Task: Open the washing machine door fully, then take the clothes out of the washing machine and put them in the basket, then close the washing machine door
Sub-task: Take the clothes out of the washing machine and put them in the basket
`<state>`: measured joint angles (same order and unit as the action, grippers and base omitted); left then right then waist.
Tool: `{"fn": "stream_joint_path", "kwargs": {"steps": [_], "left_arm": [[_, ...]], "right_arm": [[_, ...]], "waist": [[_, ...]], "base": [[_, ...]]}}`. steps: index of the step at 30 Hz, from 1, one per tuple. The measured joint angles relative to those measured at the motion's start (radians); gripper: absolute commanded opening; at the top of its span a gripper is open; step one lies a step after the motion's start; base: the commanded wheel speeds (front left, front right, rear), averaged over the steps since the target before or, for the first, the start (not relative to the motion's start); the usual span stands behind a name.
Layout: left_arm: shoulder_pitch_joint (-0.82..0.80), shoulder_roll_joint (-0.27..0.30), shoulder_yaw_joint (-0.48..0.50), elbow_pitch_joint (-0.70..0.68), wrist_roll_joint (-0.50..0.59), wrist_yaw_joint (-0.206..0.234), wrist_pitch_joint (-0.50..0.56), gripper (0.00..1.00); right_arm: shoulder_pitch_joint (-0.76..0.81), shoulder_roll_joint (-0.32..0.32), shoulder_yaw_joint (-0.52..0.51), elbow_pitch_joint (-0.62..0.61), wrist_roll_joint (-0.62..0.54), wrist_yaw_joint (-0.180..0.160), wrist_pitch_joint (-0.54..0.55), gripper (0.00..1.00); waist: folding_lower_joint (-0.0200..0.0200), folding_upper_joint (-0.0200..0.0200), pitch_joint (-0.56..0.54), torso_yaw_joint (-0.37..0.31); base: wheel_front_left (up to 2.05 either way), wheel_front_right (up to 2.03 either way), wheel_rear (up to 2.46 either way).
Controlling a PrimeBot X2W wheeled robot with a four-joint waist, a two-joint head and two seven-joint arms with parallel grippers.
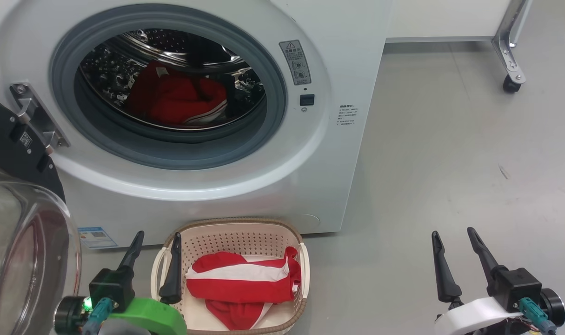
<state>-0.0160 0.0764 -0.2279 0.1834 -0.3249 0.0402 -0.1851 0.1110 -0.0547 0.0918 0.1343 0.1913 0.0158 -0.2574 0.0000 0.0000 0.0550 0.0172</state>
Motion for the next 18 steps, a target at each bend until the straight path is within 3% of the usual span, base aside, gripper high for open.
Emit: {"fn": "stream_joint_path", "kwargs": {"steps": [11,18], "left_arm": [[-0.014,0.001,-0.008,0.028,-0.015,-0.007,0.075,1.0],[-0.13,-0.001,-0.024,0.083,-0.027,-0.019,0.139,1.0]], "right_arm": [[-0.001,0.001,0.017,-0.02,0.0,0.003,0.011,1.0],[-0.018,0.001,0.034,-0.037,0.0,0.01,0.015,1.0]], "waist": [[0.0,0.0,0.037,-0.037],[0.0,0.0,0.089,-0.062]], "base": [[0.0,0.0,0.0],[0.0,0.0,0.0]]}}
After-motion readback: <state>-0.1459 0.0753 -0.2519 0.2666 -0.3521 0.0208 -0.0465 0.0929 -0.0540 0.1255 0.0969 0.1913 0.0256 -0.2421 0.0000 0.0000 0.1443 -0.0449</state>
